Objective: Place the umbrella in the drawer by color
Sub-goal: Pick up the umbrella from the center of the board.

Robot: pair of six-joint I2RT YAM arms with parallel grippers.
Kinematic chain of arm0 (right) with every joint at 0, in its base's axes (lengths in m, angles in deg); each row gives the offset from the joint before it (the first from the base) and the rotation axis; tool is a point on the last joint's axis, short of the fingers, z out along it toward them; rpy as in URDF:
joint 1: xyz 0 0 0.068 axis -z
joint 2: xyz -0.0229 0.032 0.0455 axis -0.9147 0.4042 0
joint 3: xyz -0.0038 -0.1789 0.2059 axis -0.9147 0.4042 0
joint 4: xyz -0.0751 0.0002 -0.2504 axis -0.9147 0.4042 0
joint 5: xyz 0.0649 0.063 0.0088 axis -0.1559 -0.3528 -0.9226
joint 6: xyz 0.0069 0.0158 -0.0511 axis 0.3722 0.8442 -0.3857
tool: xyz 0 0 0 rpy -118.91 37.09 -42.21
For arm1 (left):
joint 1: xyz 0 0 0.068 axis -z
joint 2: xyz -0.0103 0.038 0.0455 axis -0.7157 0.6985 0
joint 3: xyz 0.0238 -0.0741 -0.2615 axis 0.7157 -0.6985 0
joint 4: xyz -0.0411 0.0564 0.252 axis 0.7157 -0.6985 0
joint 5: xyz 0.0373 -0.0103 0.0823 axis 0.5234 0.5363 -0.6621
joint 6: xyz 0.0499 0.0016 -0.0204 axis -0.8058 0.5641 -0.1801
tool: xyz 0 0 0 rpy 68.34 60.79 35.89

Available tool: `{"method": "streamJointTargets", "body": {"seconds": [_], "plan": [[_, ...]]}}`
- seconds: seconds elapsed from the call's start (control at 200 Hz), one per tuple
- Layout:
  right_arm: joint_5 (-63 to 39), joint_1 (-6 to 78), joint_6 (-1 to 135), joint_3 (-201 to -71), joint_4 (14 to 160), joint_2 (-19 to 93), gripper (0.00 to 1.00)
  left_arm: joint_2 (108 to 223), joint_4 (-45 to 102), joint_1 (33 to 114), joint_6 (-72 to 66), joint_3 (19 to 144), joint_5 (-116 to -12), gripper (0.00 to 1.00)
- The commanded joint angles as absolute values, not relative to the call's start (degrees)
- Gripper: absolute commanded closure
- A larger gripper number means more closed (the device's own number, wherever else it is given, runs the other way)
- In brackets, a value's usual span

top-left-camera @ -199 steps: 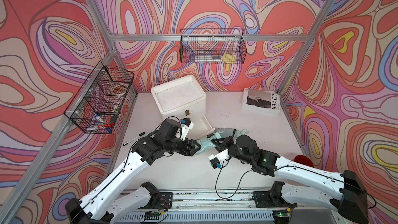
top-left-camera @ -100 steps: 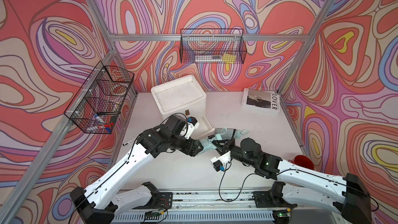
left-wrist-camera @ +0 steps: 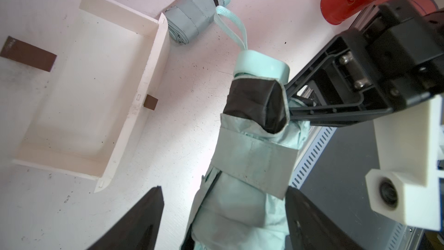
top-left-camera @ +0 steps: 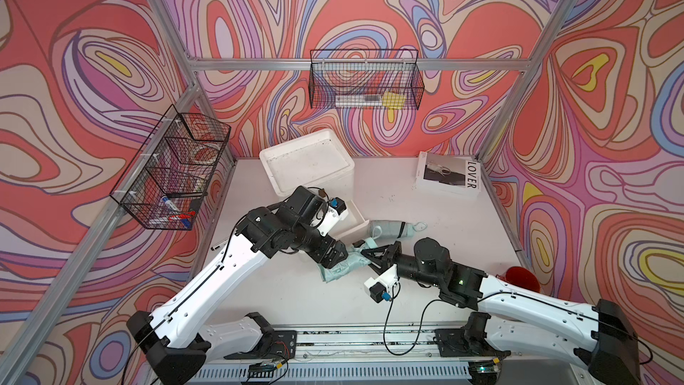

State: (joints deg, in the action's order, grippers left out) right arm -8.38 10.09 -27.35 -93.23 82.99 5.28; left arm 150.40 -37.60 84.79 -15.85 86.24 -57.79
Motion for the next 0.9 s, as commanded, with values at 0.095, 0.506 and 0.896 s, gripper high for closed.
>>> {"method": "streamJointTargets", "body": {"seconds": [0.095, 0.506, 0.896], "plan": [[-9.47, 9.8, -25.68, -95.43, 78.38, 3.75, 1.0, 151.96, -38.8, 84.98, -16.82, 84.94, -51.42, 0.07], [-6.45, 9.75, -26.25, -94.88, 73.48, 5.09, 1.0, 154.58, -36.68, 85.07, -16.83, 80.66, -44.94, 0.3], [-4.97, 9.8, -8.64, -94.08, 73.48, 4.64, 0.41, 154.48, -29.81, 85.07, -14.57, 88.28, -75.22, 0.76]]}}
